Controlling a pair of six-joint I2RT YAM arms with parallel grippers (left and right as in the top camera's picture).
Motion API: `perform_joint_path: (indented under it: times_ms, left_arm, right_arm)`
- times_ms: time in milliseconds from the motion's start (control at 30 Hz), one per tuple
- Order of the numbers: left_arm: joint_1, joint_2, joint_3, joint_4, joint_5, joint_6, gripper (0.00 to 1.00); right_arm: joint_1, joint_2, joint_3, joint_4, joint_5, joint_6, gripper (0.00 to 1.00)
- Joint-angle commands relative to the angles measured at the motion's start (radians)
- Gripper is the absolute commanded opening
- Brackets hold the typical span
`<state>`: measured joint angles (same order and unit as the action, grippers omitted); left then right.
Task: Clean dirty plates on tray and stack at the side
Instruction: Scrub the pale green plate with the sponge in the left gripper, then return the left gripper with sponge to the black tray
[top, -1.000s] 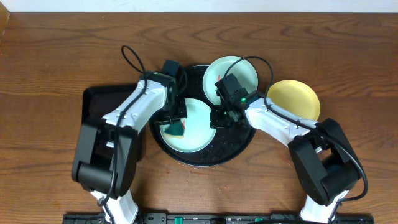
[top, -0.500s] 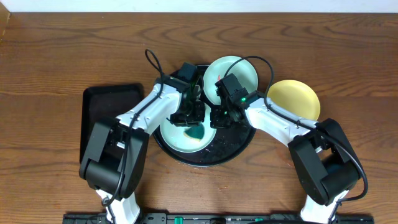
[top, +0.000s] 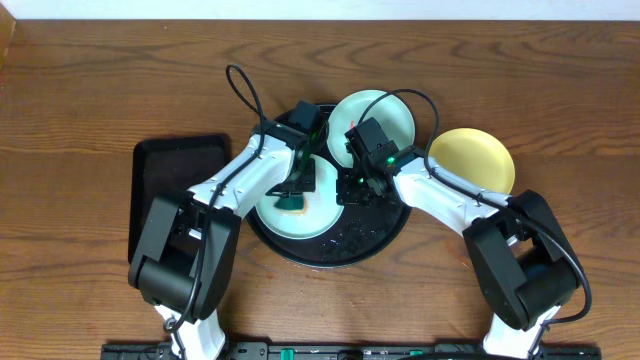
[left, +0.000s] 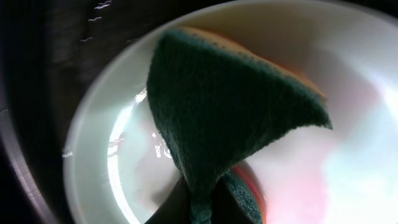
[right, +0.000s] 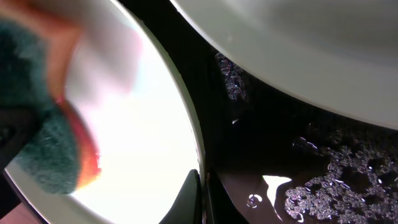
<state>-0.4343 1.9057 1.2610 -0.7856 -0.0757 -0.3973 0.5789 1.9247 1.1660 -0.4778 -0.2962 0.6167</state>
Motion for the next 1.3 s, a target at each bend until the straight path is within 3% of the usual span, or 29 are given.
perform_joint_path:
  times_ms: [0,133,333,467,667,867,1067,1267]
  left_arm:
    - [0.021,0.013,0.003,-0.074,-0.141,-0.017,0.07]
    - [0.021,0.013,0.003,-0.153,-0.047,-0.002,0.08]
    - [0.021,0.013,0.003,-0.158,0.387,0.286,0.08]
    - [0.021,0.013,0.003,-0.113,0.507,0.357,0.07]
    - [0.021,0.013,0.003,0.039,0.495,0.358,0.07]
    - [0.028,0.013,0.003,0.156,0.249,0.330,0.07]
    - [0.085,0.011,0.004,0.102,0.014,0.163,0.07]
    - [0.161,-0.014,0.032,-0.023,0.012,0.103,0.08]
  right_arm:
    - [-0.004,0.024,0.011,-0.013,0.006,-0.004,0.01]
    - [-0.004,0.024,0.011,-0.013,0.006,-0.004,0.01]
    - [-0.004,0.024,0.011,-0.013,0.006,-0.005,0.01]
    - [-0.004,0.024,0.011,-0.012,0.006,-0.004,0.01]
    - [-0.004,0.024,0.011,-0.013,0.006,-0.005,0.01]
    - [-0.004,0.024,0.011,-0.013,0.007,-0.005,0.01]
    - [-0.006,0.024,0.011,-0.016,0.007,-0.005,0.01]
    - [-0.011,0.024,0.011,-0.021,0.006,-0.005,0.01]
